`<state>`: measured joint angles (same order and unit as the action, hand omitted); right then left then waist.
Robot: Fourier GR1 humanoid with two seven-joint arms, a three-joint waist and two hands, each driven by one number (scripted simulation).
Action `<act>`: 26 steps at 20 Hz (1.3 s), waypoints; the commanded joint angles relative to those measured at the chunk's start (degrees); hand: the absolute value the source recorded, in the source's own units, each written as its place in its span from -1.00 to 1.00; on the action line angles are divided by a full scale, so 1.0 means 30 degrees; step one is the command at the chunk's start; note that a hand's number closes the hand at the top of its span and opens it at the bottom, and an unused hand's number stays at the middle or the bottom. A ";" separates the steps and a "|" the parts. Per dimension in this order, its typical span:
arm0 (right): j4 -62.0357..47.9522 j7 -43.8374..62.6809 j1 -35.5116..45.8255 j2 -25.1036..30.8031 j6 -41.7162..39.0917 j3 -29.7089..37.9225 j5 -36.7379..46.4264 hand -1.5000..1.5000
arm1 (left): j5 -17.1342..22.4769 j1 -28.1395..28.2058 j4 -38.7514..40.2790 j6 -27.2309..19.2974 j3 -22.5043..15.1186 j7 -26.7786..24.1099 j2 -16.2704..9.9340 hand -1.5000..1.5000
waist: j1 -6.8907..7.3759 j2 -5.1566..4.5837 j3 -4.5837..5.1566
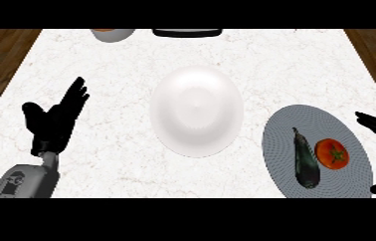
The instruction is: Pick the tomato from the placemat and place it in the plate
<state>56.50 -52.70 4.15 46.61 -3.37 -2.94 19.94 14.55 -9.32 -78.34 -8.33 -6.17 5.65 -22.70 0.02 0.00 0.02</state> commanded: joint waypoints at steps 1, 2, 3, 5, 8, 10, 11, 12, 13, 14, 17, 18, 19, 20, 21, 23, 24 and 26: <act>0.1950 0.2207 -0.0795 -0.0878 0.1186 -0.0784 0.1794 -1.00 | -0.0488 0.0244 0.0173 0.0041 0.0219 -0.0240 0.0443 0.00 | -0.0077 0.0024 0.0007; 0.0958 0.1431 -0.0273 0.0198 0.0414 -0.0309 0.1866 -1.00 | -0.0624 -0.1275 -0.0397 -0.0539 0.0048 0.1881 0.0483 0.00 | -0.0074 0.0012 -0.0005; 0.1849 0.2884 -0.0251 -0.0669 0.0866 -0.0653 0.2404 -1.00 | -0.0653 0.0251 -0.1552 -0.0490 0.0213 0.1475 0.0382 0.00 | 0.0020 0.0032 -0.0002; 0.0909 0.2564 0.0091 -0.0991 0.0655 -0.0567 0.3165 -1.00 | -0.0778 -0.0812 0.0071 0.0376 0.0774 0.0966 0.0511 0.00 | -0.0021 -0.0002 -0.0003; 0.0230 0.2330 0.0661 -0.0951 -0.0102 -0.0454 0.3926 -1.00 | -0.1499 -0.0609 0.0070 0.0150 0.0584 0.0819 0.1161 0.00 | 0.0001 -0.0010 -0.0008; 0.3075 0.5007 0.0049 -0.2125 -0.0109 -0.1109 0.4344 -1.00 | -0.2119 0.0165 0.0108 -0.0425 0.0240 0.0107 0.1962 0.00 | -0.0043 0.0011 0.0001; 0.1910 0.3492 -0.0187 -0.1509 -0.0371 -0.0144 0.4357 -1.00 | -0.1546 -0.0873 -0.0019 0.0294 0.1184 0.1324 0.1527 0.00 | -0.0049 0.0005 -0.0004; 0.2874 0.4398 -0.0597 -0.1759 -0.0321 -0.0625 0.4735 -1.00 | -0.1418 -0.0680 -0.0570 0.0652 0.1490 0.1538 0.0858 0.00 | -0.0049 0.0016 -0.0002; 0.2751 0.5229 0.0557 -0.1852 -0.0842 -0.0323 0.4975 -1.00 | -0.1666 -0.0399 -0.0678 0.0619 0.1385 0.1232 0.1248 0.00 | -0.0001 0.0009 -0.0003; 0.2643 0.5077 0.0277 -0.2150 -0.0281 -0.0164 0.5335 -1.00 | -0.1479 -0.0255 0.0001 0.1503 0.1822 0.0765 0.0892 0.00 | -0.0015 0.0005 -0.0003; 0.3079 0.5935 0.0448 -0.2819 -0.0453 -0.0123 0.6085 -1.00 | -0.2524 0.0647 -0.1434 0.0378 0.1030 0.1130 0.2159 0.00 | 0.0008 0.0017 -0.0004; 0.2674 0.4913 0.0194 -0.2752 -0.0573 0.0195 0.6224 -1.00 | -0.2627 -0.0534 -0.1375 0.0421 0.1526 0.2100 0.1983 0.00 | -0.0021 0.0010 -0.0006; 0.0944 0.5288 0.1629 -0.3376 -0.0113 -0.0079 0.6926 -1.00 | -0.2238 -0.0527 -0.1158 0.1176 0.1738 0.1840 0.1668 0.00 | 0.0052 -0.0007 -0.0009; -0.0670 0.4565 0.2402 -0.3597 0.0670 -0.0200 0.7251 -1.00 | -0.2649 -0.0320 0.1632 0.1075 0.1675 -0.1137 0.2429 0.00 | 0.0073 -0.0053 -0.0009; 0.2226 0.5782 0.1179 -0.3401 -0.0497 0.0191 0.6991 -1.00 | -0.1912 -0.0046 -0.0286 0.1867 0.2478 0.1059 0.1594 0.00 | -0.0001 0.0008 -0.0003; 0.0889 0.4905 0.1579 -0.3241 -0.0038 0.0285 0.7729 -1.00 | -0.2261 0.1618 -0.1887 0.1937 0.1985 0.1124 0.1744 0.00 | 0.0075 0.0011 -0.0008; 0.1046 0.5308 0.1606 -0.3967 0.0444 -0.0066 0.8222 -1.00 | -0.3335 -0.0548 0.0050 0.0747 0.1521 0.0543 0.2946 0.00 | -0.0018 -0.0008 -0.0006; -0.0080 0.5742 0.1957 -0.4964 0.1180 -0.1222 0.9439 -1.00 | -0.2550 0.0136 -0.1984 0.1471 0.2095 0.1897 0.1732 0.00 | 0.0153 -0.0011 -0.0016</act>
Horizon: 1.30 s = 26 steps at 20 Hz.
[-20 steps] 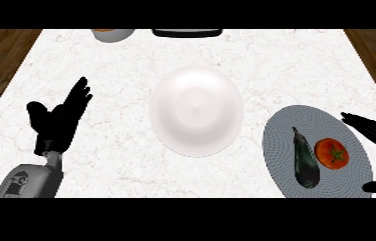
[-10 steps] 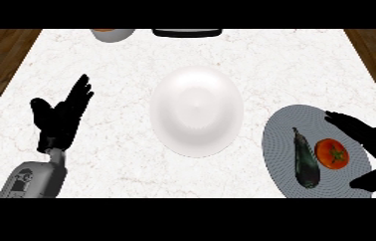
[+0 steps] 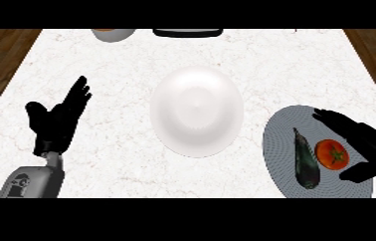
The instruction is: Pick the tomato from the placemat and place it in the plate
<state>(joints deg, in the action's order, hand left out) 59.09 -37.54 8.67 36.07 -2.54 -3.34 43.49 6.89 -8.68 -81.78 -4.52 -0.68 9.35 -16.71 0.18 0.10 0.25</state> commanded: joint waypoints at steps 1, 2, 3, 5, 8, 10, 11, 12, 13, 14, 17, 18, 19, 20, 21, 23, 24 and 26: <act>-0.1084 -0.0335 0.0841 0.0090 -0.0535 -0.0261 0.1312 -1.00 | -0.0350 0.0063 0.0992 0.0291 0.0381 -0.1019 0.0391 0.00 | -0.0009 -0.0049 -0.0081; 0.0585 -0.0379 -0.0332 0.0480 -0.0966 -0.0297 0.1257 1.00 | -0.0670 0.0220 0.0183 -0.0323 0.0200 -0.0316 0.0681 0.00 | -0.0078 -0.0020 -0.0078; -0.0806 -0.0368 0.0959 -0.0378 -0.0184 -0.1403 0.2346 1.00 | -0.0094 -0.1896 0.2377 0.0603 0.0986 -0.0581 -0.0147 0.00 | -0.0056 -0.0091 -0.0080; 0.1221 -0.0686 -0.1337 -0.1114 0.0644 -0.1784 0.2333 1.00 | -0.0313 0.0323 0.0431 0.0476 0.0350 -0.0371 0.0233 0.00 | -0.0111 0.0000 -0.0077; -0.0466 -0.2053 -0.0287 -0.0902 0.0590 -0.0911 0.2063 1.00 | -0.0442 -0.1102 0.1351 0.0559 0.0803 -0.0160 0.0093 0.00 | -0.0066 -0.0054 -0.0086; 0.1175 -0.1008 -0.0365 -0.0964 -0.0665 -0.0720 0.1673 1.00 | -0.0104 0.0145 -0.0136 0.0558 0.0711 0.0422 0.0315 0.00 | -0.0028 0.0000 -0.0081; -0.0167 -0.1500 -0.0286 -0.1488 0.0521 -0.0724 0.2053 1.00 | -0.0536 -0.1134 0.1133 0.0290 0.0730 0.0183 0.0437 0.00 | -0.0076 -0.0050 -0.0088; 0.0202 -0.1268 -0.0301 -0.1711 0.0178 -0.0714 0.1853 1.00 | -0.0763 -0.0462 0.1744 0.0328 0.0341 -0.1359 0.1089 0.00 | -0.0107 -0.0056 -0.0079; 0.0925 -0.1239 -0.0446 -0.1199 -0.0377 -0.0234 0.1468 1.00 | -0.0314 -0.0239 0.0939 0.0689 0.0938 -0.0737 0.0364 0.00 | -0.0091 -0.0014 -0.0077; 0.1359 -0.1790 -0.0561 -0.0842 -0.0448 0.0197 0.1035 1.00 | -0.0422 -0.1037 0.1802 0.0734 0.1106 -0.0920 0.0289 0.00 | -0.0206 -0.0023 -0.0074; 0.4203 0.2559 -0.0771 -0.5371 -0.0192 -0.3012 0.2954 1.00 | -0.0908 -0.0454 0.0606 0.0080 0.0108 0.0037 0.0934 0.00 | -0.0140 0.0149 -0.0022; 0.4202 0.3339 -0.0371 -0.6709 -0.0239 -0.3845 0.3399 1.00 | -0.0795 -0.0189 0.0779 0.0404 0.0250 -0.0216 0.0663 0.00 | 0.0319 0.0113 -0.0005; 0.4155 0.3737 -0.0253 -0.7728 -0.0524 -0.4759 0.3825 1.00 | -0.0664 -0.0372 0.0896 0.0712 0.0277 -0.0411 0.0548 0.00 | 0.0784 0.0019 0.0036; 0.4161 0.4130 -0.0261 -0.8563 -0.0635 -0.5405 0.4177 1.00 | -0.0629 -0.0517 0.0794 0.0916 0.0010 -0.0244 0.0653 0.00 | 0.1015 -0.0037 0.0017; 0.4386 0.4418 -0.0072 -0.9093 -0.0990 -0.5854 0.4340 1.00 | -0.0569 -0.0728 0.0881 0.0791 0.0127 -0.0285 0.0735 0.00 | 0.1250 -0.0106 0.0068; 0.5328 0.6284 0.0300 -1.0721 -0.0529 -0.6683 0.5332 1.00 | -0.0755 -0.0454 0.0856 0.0825 -0.0251 -0.0333 0.0944 0.00 | 0.1221 0.0118 0.0062; 0.5822 0.7315 0.0472 -1.1723 -0.0141 -0.6876 0.5634 1.00 | -0.0738 -0.0653 0.0938 0.0835 -0.0079 -0.0151 0.0725 0.00 | 0.1015 0.0180 0.0039; 0.7233 0.9259 0.0949 -1.1819 0.0423 -0.7610 0.5277 1.00 | -0.0818 -0.0863 0.0746 0.0653 -0.0194 0.0004 0.0891 0.00 | 0.0932 0.0341 -0.0026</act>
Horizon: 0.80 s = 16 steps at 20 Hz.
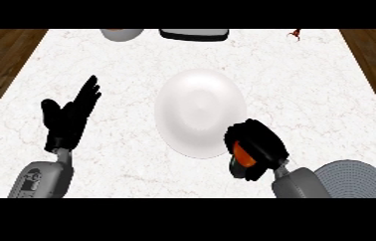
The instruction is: Pick the tomato from the placemat and place it in the plate
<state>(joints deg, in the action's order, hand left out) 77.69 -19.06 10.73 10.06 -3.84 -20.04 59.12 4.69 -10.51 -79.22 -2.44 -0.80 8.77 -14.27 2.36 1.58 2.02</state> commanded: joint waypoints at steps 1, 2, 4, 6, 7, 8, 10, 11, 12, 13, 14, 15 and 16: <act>0.1540 0.4095 0.0081 -0.3184 0.1871 -0.2625 -0.0024 1.00 | -0.0137 -0.0236 0.0111 -0.0124 -0.0011 0.0120 -0.0004 0.00 | 0.0073 -0.0216 -0.0644; 0.2376 0.4930 0.0127 -0.3215 0.3032 -0.2914 -0.0148 1.00 | -0.0096 -0.0041 0.0020 0.0025 0.0021 0.0091 -0.0153 0.00 | 0.0070 -0.0123 -0.0675; 0.3930 0.7394 0.1019 -0.3264 0.4287 -0.3551 0.0422 1.00 | -0.0140 -0.0139 0.0236 -0.0236 0.0120 0.0109 -0.0012 0.00 | -0.0249 -0.0050 -0.0627; 0.4517 0.9818 0.1247 -0.3298 0.5820 -0.4827 0.1348 1.00 | -0.0039 -0.0311 0.0182 -0.0027 0.0285 0.0077 -0.0282 0.00 | -0.0225 -0.0070 -0.0624; 0.4773 1.1498 0.1579 -0.3309 0.6195 -0.5201 0.1588 1.00 | 0.0046 0.0112 0.0163 -0.0135 0.0142 0.0115 0.0084 0.00 | -0.0106 -0.0116 -0.0617; 0.4921 1.2558 0.1086 -0.3318 0.7313 -0.6035 0.2462 1.00 | -0.0106 0.0023 0.0279 -0.0224 0.0332 -0.0121 -0.0145 0.00 | -0.0338 -0.0138 -0.0620; 0.5380 1.5895 0.2432 -0.3331 0.7426 -0.6883 0.2486 1.00 | 0.0163 -0.0129 0.0055 0.0123 0.0263 0.0340 -0.0201 0.00 | -0.0039 -0.0229 -0.0627; 0.5377 1.7291 0.1928 -0.3335 0.8457 -0.7915 0.2757 1.00 | -0.0112 -0.0182 0.0367 -0.0263 0.0075 0.0043 0.0235 0.00 | -0.0298 -0.0336 -0.0636; 0.5522 1.8709 0.2311 -0.3339 0.8750 -0.8720 0.2282 1.00 | 0.0257 -0.0228 0.0854 0.0285 0.0462 -0.0194 -0.0151 0.00 | -0.0189 -0.0431 -0.0625; 0.5177 2.0158 0.2740 -0.3342 0.9374 -0.9185 0.2529 1.00 | -0.0064 0.0090 0.0375 0.0089 0.0201 -0.0299 -0.0088 0.00 | 0.0023 -0.0411 -0.0640; 0.4707 2.1646 0.3580 -0.3344 0.9538 -0.9569 0.2785 1.00 | 0.0167 -0.0020 0.0948 0.0314 0.0459 -0.0651 -0.0099 0.00 | -0.0086 -0.0499 -0.0628; 0.4644 2.3090 0.4674 -0.3345 0.9461 -0.9740 0.2712 1.00 | 0.0121 -0.0782 0.0667 -0.0028 0.0590 -0.0010 -0.0141 0.00 | -0.0087 -0.0491 -0.0641; 0.4274 2.4052 0.5341 -0.3347 0.9818 -0.9499 0.2320 1.00 | -0.0433 0.0097 -0.0856 -0.0712 -0.0349 0.0513 0.0593 0.00 | 0.0103 -0.0436 -0.0671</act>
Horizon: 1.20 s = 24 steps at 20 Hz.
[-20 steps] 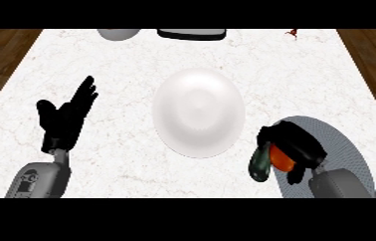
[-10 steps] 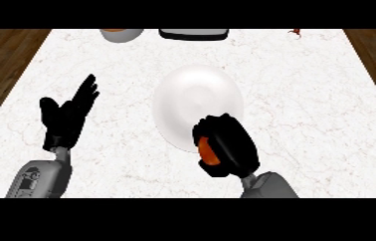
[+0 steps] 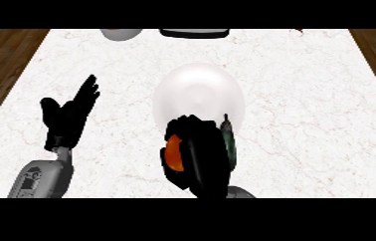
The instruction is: Pick the tomato from the placemat and place it in the plate
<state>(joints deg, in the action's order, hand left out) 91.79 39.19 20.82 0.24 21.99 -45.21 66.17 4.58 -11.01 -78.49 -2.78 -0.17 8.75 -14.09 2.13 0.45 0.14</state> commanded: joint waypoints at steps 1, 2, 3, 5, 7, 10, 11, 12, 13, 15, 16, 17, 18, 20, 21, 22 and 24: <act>-0.0621 0.5356 0.2643 -0.0075 0.1934 -0.1248 -0.0479 1.00 | 0.0441 -0.0645 0.0272 0.0473 0.0571 0.0219 -0.0425 0.00 | -0.0105 -0.0172 -0.0031; -0.1428 0.6699 0.3470 -0.0076 0.2360 -0.1718 0.0017 1.00 | -0.0110 -0.0121 -0.0546 -0.0087 0.0038 0.0418 -0.0064 0.00 | -0.0022 -0.0135 -0.0037; -0.2639 0.7416 0.4538 -0.0076 0.2892 -0.1692 -0.0153 1.00 | 0.0015 -0.0293 -0.0120 -0.0078 -0.0034 0.0465 0.0284 0.00 | 0.0021 -0.0187 -0.0033; -0.4921 0.7140 0.5545 -0.0076 0.4211 -0.1166 -0.0860 1.00 | -0.0337 -0.0083 0.0449 0.0028 -0.0064 -0.0305 0.0247 0.00 | -0.0074 -0.0249 -0.0036; -0.4795 0.7699 0.6303 -0.0076 0.3420 -0.1030 -0.1268 1.00 | 0.0159 -0.0073 0.0229 0.0508 0.0888 -0.0357 -0.0507 0.00 | -0.0293 -0.0193 -0.0038; -0.6521 0.4891 0.6406 -0.0076 0.3689 0.0999 -0.2554 1.00 | -0.0217 0.0094 0.0029 -0.0261 0.0450 -0.0141 0.0541 0.00 | -0.0445 -0.0209 -0.0044; -0.5941 0.4055 0.5259 -0.0076 0.3067 0.1538 -0.1893 1.00 | 0.0060 0.0143 -0.0232 0.0445 0.1163 -0.0065 -0.0494 0.00 | -0.0580 -0.0172 -0.0046; -0.8542 0.3177 0.7205 -0.0077 0.3734 0.2592 -0.3446 1.00 | 0.0446 0.0735 -0.1237 0.1003 0.1062 0.0403 -0.0865 0.00 | -0.0239 -0.0234 -0.0051; -0.8894 0.3168 0.7272 -0.0077 0.3211 0.2274 -0.3678 1.00 | -0.0119 0.0184 -0.0963 -0.0010 0.0645 0.0565 0.0114 0.00 | -0.0387 -0.0213 -0.0048; -0.9171 0.2600 0.5887 -0.0077 0.2568 0.2068 -0.3739 1.00 | -0.0001 0.0522 -0.0104 0.0471 0.0893 -0.0498 0.0035 0.00 | -0.0508 -0.0208 -0.0044; -0.9757 0.1658 0.6009 -0.0077 0.1957 0.2537 -0.4403 1.00 | -0.0137 0.0221 -0.1421 0.0073 0.0649 0.1204 -0.0072 0.00 | -0.0458 -0.0197 -0.0054; -1.0335 0.0517 0.5432 0.0423 0.1955 0.2186 -0.4847 1.00 | -0.0078 -0.0399 0.0724 0.0288 0.1094 -0.0325 0.0011 0.00 | -0.0571 -0.0288 -0.0043; -1.0265 -0.0384 0.5789 0.0221 0.1605 0.3324 -0.6067 1.00 | 0.0112 0.0039 -0.0911 0.0445 0.0941 0.0681 -0.0128 0.00 | -0.0488 -0.0211 -0.0054; -1.0765 -0.1194 0.5678 0.0044 0.1804 0.5121 -0.8803 1.00 | -0.0063 -0.0167 -0.1266 0.0071 0.0795 0.1160 -0.0041 0.00 | -0.0315 -0.0305 -0.0074; -1.1587 -0.2252 0.5662 0.0109 0.1493 0.5323 -0.9190 -1.00 | -0.0150 0.0754 -0.1814 0.0425 0.0561 0.0932 -0.0154 0.00 | -0.0272 -0.0264 -0.0067; -1.1330 -0.2865 0.5230 -0.0033 0.1094 0.5144 -0.9140 -1.00 | -0.0015 0.0626 -0.0791 0.0687 0.1113 0.0027 -0.0321 0.00 | -0.0496 -0.0225 -0.0052; -1.1298 -0.5317 0.4525 0.0380 0.0853 0.5043 -0.9387 -1.00 | -0.0558 0.0278 -0.0412 -0.0007 0.0688 -0.0063 0.0514 0.00 | -0.0604 -0.0204 -0.0052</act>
<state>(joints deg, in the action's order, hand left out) 60.07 32.31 36.61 1.09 25.97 -31.91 41.86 4.13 -9.71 -80.85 -1.71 2.32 9.38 -14.03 0.71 -0.24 -0.03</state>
